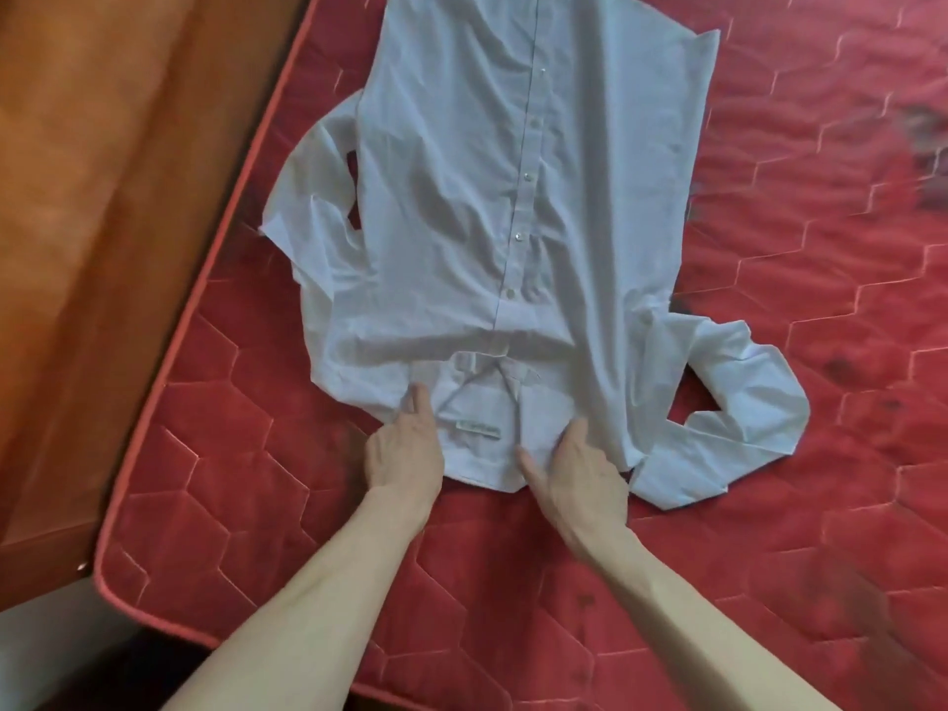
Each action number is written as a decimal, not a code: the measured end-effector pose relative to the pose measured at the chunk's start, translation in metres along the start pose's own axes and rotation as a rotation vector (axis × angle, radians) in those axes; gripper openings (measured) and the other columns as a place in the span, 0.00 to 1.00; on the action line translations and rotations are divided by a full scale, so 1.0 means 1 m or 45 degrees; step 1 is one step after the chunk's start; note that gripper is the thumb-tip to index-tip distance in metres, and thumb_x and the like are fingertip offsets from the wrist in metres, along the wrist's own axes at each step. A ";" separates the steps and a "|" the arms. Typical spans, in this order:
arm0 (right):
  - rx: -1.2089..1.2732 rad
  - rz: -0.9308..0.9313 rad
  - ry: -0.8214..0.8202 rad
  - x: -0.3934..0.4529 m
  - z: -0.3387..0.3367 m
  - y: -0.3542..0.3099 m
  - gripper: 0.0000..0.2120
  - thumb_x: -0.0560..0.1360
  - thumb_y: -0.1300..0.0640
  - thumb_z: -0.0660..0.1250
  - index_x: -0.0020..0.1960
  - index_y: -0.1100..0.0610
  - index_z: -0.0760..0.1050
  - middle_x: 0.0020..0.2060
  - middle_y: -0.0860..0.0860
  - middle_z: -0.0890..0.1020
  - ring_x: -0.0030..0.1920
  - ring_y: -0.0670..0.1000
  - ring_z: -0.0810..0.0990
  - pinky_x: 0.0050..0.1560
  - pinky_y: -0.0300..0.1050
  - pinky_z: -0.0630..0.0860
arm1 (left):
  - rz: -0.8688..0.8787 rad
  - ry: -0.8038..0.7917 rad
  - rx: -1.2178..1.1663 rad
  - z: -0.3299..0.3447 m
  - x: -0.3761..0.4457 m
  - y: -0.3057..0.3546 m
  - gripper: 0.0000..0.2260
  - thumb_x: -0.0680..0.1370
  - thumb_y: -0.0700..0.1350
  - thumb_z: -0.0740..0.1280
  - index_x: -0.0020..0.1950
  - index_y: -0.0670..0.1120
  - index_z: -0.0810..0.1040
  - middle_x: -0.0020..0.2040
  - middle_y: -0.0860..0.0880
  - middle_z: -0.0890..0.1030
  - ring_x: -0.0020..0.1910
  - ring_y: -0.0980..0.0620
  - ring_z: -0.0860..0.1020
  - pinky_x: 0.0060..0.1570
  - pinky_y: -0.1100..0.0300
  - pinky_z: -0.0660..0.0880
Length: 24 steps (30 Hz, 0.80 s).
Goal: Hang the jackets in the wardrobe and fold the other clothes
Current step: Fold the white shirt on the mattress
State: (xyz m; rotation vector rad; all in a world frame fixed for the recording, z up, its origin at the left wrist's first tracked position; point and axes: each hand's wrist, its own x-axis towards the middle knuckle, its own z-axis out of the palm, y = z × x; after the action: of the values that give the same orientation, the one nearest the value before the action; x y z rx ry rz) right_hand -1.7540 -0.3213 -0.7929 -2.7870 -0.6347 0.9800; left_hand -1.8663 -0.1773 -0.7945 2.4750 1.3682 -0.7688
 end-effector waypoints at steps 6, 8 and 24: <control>0.839 0.430 -0.031 -0.007 0.005 -0.014 0.17 0.78 0.52 0.71 0.55 0.59 0.66 0.44 0.51 0.76 0.50 0.60 0.79 0.49 0.53 0.74 | 0.013 0.015 -0.141 -0.012 -0.029 -0.002 0.27 0.83 0.40 0.56 0.81 0.45 0.50 0.45 0.45 0.84 0.44 0.43 0.85 0.41 0.52 0.74; 1.022 0.520 0.033 -0.012 -0.002 -0.015 0.14 0.77 0.56 0.70 0.54 0.59 0.67 0.41 0.51 0.74 0.48 0.59 0.77 0.50 0.55 0.74 | 0.048 0.055 -0.185 -0.024 -0.038 -0.002 0.24 0.83 0.42 0.56 0.78 0.47 0.53 0.42 0.45 0.83 0.43 0.42 0.84 0.43 0.50 0.75; 1.103 0.212 0.367 -0.124 -0.300 0.014 0.10 0.73 0.57 0.75 0.50 0.55 0.75 0.44 0.51 0.82 0.45 0.52 0.82 0.45 0.45 0.77 | 0.220 -0.434 -0.727 -0.227 -0.185 0.084 0.10 0.78 0.55 0.64 0.43 0.50 0.77 0.46 0.50 0.84 0.47 0.47 0.83 0.48 0.56 0.79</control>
State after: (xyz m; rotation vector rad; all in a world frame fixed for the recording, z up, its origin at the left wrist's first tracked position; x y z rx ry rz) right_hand -1.6501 -0.3787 -0.4909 -2.1348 0.0745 0.6299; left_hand -1.7989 -0.2619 -0.5097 1.8854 1.0498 -0.6153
